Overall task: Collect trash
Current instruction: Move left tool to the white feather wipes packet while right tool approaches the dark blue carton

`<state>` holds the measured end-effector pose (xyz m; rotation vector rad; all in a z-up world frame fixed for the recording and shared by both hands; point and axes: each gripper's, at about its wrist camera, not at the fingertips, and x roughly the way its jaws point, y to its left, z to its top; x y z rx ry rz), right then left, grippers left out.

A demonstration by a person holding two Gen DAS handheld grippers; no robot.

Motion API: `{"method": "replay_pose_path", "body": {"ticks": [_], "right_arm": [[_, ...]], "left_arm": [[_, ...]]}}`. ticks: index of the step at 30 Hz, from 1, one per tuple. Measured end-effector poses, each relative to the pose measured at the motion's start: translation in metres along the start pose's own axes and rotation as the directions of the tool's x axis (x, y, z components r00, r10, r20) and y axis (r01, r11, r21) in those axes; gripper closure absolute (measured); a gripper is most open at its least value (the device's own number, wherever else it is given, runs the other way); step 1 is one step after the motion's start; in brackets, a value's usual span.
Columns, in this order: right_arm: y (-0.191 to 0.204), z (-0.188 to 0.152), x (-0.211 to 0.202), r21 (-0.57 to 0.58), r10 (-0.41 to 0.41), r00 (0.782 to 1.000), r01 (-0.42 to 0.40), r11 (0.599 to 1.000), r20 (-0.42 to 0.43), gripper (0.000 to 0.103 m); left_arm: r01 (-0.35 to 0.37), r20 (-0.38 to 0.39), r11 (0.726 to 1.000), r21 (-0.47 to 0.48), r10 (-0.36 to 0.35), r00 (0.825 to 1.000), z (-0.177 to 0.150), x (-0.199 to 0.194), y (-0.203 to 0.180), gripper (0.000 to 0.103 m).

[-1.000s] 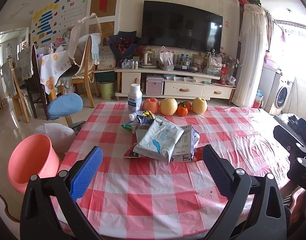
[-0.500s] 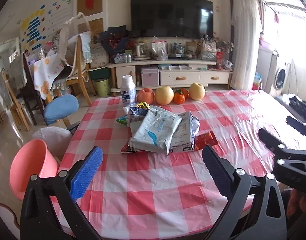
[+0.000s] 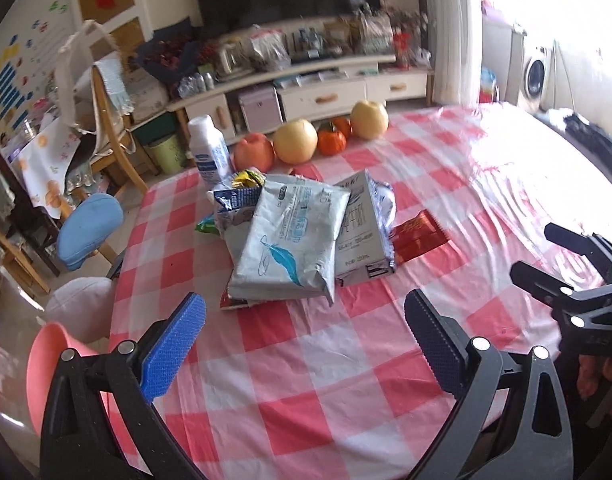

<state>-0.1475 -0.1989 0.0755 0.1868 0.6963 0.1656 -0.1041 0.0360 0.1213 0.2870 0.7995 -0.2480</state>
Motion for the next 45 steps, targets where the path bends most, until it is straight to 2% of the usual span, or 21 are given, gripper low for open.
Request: {"method": "replay_pose_path", "body": {"ticks": [12,18,21,24,28,34,36,38,42,45], "right_arm": [[-0.008,0.009,0.036,0.114,0.169,0.984,-0.162,0.980,-0.057,0.004],[-0.013,0.015,0.054,0.215,0.292,0.954,-0.271,0.938,-0.072,0.004],[-0.008,0.018,0.062,0.222,0.324,0.943,-0.301,0.928,-0.075,0.004],[-0.003,0.021,0.070,0.236,0.380,0.922,-0.354,0.905,-0.077,0.004],[0.006,0.029,0.081,0.233,0.421,0.904,-0.394,0.889,-0.079,0.005],[0.012,0.036,0.099,0.269,0.466,0.881,-0.429,0.862,-0.088,0.017],[0.012,0.039,0.106,0.271,0.462,0.882,-0.423,0.864,-0.095,0.020],[0.011,0.040,0.114,0.290,0.477,0.873,-0.432,0.854,-0.104,0.028],[0.008,0.039,0.123,0.326,0.497,0.860,-0.440,0.837,-0.116,0.031],[0.006,0.038,0.129,0.338,0.489,0.864,-0.427,0.839,-0.123,0.033]], "left_arm": [[-0.017,-0.097,0.998,0.058,0.022,0.995,0.027,0.061,0.007,0.005],[0.002,-0.136,0.998,0.060,0.006,0.991,0.034,0.083,0.009,0.005],[0.013,-0.154,0.998,0.063,-0.003,0.988,0.037,0.093,0.009,0.005],[0.018,-0.162,0.998,0.060,-0.008,0.987,0.040,0.100,0.011,0.005],[0.026,-0.186,0.998,0.052,-0.016,0.982,0.042,0.113,0.014,0.005],[0.046,-0.205,0.999,0.025,-0.040,0.978,0.047,0.127,0.017,0.005],[0.049,-0.208,0.999,0.015,-0.045,0.977,0.047,0.129,0.017,0.005],[0.053,-0.213,0.999,0.012,-0.049,0.976,0.047,0.132,0.015,0.005],[0.055,-0.209,0.998,0.011,-0.051,0.977,0.047,0.133,0.013,0.006],[0.069,-0.205,0.998,0.007,-0.066,0.976,0.047,0.133,0.010,0.019]]}}
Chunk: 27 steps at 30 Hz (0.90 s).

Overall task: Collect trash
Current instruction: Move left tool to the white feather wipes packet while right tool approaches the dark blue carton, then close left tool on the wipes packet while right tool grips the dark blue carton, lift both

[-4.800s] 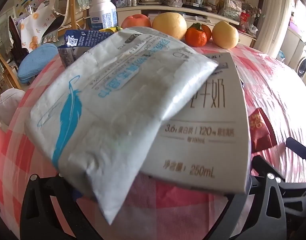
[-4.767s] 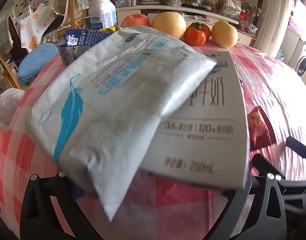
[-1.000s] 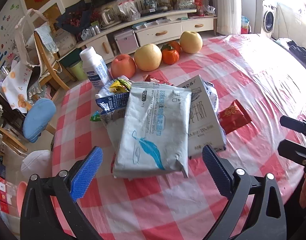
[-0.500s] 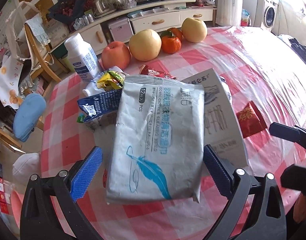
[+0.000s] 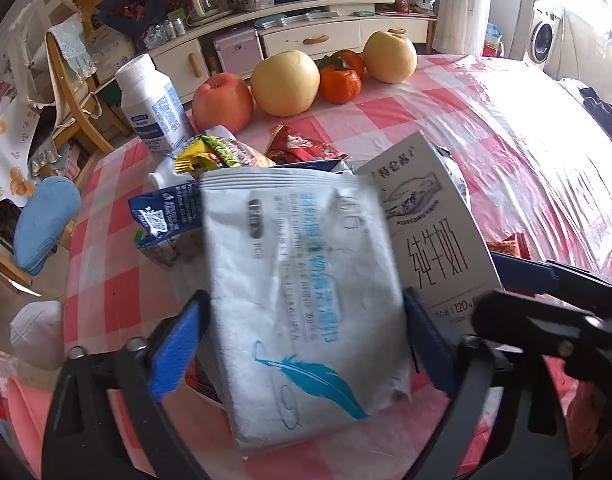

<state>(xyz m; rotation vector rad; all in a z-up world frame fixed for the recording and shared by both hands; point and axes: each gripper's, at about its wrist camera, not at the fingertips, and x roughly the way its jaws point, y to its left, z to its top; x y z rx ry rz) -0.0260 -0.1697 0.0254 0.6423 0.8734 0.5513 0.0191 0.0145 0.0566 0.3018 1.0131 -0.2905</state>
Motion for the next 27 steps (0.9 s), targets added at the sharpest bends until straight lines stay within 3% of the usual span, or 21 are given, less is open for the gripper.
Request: {"method": "replay_pose_path", "body": {"ticks": [10,12,27], "right_arm": [[-0.012,0.001,0.013,0.058,0.014,0.999,-0.012,0.998,-0.031,0.053],[-0.015,0.000,0.014,0.069,0.018,0.999,-0.016,0.997,-0.034,0.063],[-0.003,-0.002,0.006,0.017,0.044,0.999,-0.043,0.999,-0.011,0.067]], "left_arm": [[0.069,0.021,0.993,-0.091,-0.067,0.998,-0.001,-0.006,0.010,0.025],[0.080,0.024,0.990,-0.112,-0.078,0.997,-0.001,-0.007,0.014,0.025],[0.144,0.145,0.971,-0.190,-0.118,0.982,-0.012,-0.051,0.038,0.026]]}}
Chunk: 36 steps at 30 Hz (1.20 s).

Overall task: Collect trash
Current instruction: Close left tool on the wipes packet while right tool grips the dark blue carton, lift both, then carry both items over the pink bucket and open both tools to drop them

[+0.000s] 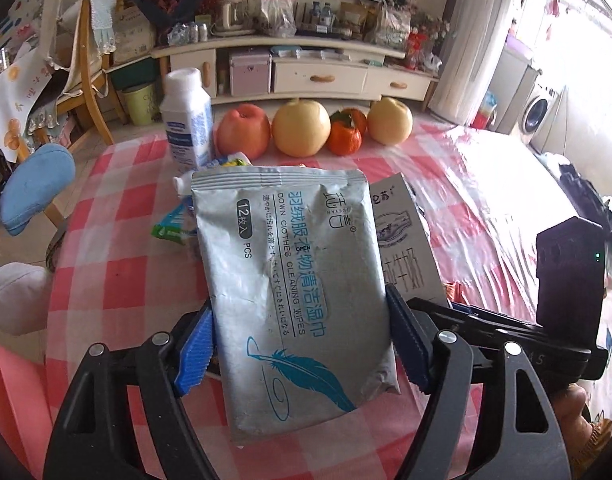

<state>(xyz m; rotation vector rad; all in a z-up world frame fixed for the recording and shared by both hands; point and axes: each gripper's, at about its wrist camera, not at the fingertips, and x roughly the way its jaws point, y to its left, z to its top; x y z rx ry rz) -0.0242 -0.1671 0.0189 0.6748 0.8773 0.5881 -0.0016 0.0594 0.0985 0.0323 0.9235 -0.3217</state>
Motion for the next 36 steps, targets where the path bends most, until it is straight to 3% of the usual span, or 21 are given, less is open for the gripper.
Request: {"method": "replay_pose_path", "body": {"ticks": [4,17,24,30,33,36], "right_arm": [[0.011,-0.002,-0.006,-0.031,0.045,0.999,-0.044,0.999,0.014,0.067],[0.061,-0.033,0.001,-0.215,0.007,0.999,-0.016,0.976,-0.042,0.067],[0.091,-0.053,0.028,-0.191,0.065,0.990,-0.088,0.978,-0.122,0.067],[0.145,-0.078,0.063,-0.240,0.094,0.974,-0.144,0.960,-0.208,0.067],[0.169,-0.085,0.081,-0.239,0.117,0.963,-0.177,0.955,-0.245,0.067],[0.207,-0.089,0.107,-0.270,0.145,0.949,-0.223,0.937,-0.280,0.067]], "left_arm": [[-0.018,0.041,1.000,-0.016,0.019,0.999,-0.005,-0.016,0.012,0.026],[-0.132,0.147,0.986,-0.104,0.146,0.978,-0.022,-0.071,0.063,0.026],[-0.189,0.170,0.957,-0.218,0.228,0.959,-0.030,-0.096,0.110,0.026],[-0.255,0.177,0.899,-0.357,0.333,0.926,-0.042,-0.123,0.167,0.026],[-0.300,0.162,0.852,-0.429,0.400,0.902,-0.053,-0.134,0.198,0.026],[-0.342,0.124,0.786,-0.515,0.464,0.877,-0.068,-0.144,0.237,0.026]]}}
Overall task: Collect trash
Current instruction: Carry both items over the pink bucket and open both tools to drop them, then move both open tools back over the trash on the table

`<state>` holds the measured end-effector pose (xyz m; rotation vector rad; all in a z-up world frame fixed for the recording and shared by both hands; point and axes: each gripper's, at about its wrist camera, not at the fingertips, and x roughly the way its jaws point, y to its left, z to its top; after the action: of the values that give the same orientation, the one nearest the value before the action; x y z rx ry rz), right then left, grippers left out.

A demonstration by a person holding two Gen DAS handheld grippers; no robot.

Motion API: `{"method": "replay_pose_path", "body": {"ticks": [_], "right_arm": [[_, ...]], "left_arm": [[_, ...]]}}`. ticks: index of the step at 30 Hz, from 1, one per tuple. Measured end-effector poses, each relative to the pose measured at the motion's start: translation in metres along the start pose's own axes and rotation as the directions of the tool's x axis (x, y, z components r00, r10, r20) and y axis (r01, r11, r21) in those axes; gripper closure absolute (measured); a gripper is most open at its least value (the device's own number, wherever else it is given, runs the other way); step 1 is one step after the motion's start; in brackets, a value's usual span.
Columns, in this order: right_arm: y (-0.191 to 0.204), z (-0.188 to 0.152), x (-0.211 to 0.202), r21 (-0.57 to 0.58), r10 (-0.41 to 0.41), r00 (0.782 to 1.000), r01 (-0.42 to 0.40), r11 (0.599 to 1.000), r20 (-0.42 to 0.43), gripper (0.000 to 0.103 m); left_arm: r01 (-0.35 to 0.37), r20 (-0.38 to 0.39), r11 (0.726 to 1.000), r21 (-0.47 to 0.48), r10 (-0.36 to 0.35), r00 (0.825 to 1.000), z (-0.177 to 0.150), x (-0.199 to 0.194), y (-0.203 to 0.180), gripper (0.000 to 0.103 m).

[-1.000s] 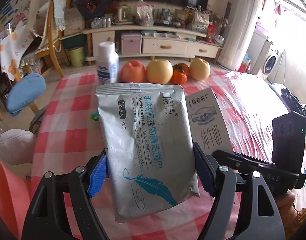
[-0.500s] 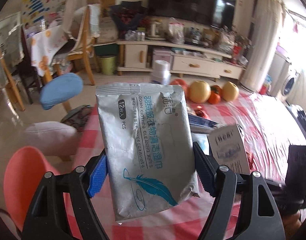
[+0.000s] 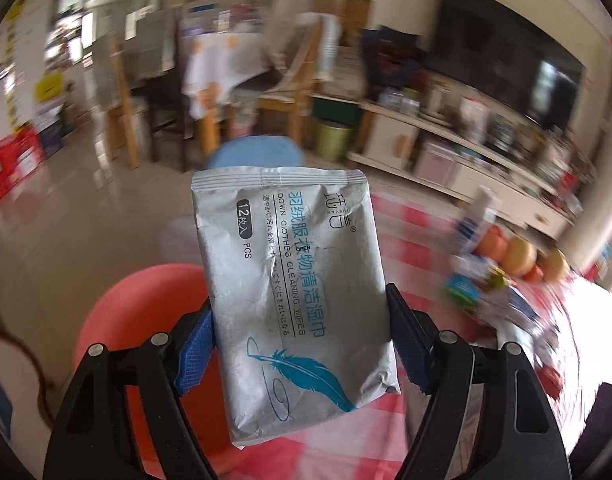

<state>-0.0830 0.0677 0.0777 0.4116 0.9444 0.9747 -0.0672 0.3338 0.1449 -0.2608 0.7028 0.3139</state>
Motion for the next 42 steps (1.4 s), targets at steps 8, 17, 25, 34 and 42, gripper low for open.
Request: {"method": "replay_pose_path", "body": {"ticks": [8,17,25,34,42], "right_arm": [[0.061,0.038,0.075,-0.082,0.044,0.998,-0.048,0.996,-0.049,0.067],[0.080,0.034,0.149,-0.224,-0.145,0.988,0.132,0.966,-0.043,0.037],[0.062,0.025,0.119,-0.191,-0.248,0.967,0.254,0.948,0.055,0.014],[0.058,0.022,0.082,-0.222,-0.361,0.920,0.388,0.895,0.154,0.011],[0.060,0.014,0.048,-0.275,-0.408,0.883,0.462,0.843,0.232,0.010]], "left_arm": [[-0.147,-0.045,0.965,-0.218,0.140,0.989,0.003,0.016,0.093,0.026],[-0.199,-0.171,0.917,-0.345,0.148,0.974,-0.015,0.056,0.137,0.014],[-0.175,-0.059,0.933,-0.314,0.165,0.985,-0.012,0.035,0.115,0.011],[-0.070,0.072,0.981,-0.181,0.084,0.994,0.002,0.016,0.066,0.011],[-0.015,0.048,0.996,-0.090,0.020,0.999,0.004,0.016,0.018,0.011]]}}
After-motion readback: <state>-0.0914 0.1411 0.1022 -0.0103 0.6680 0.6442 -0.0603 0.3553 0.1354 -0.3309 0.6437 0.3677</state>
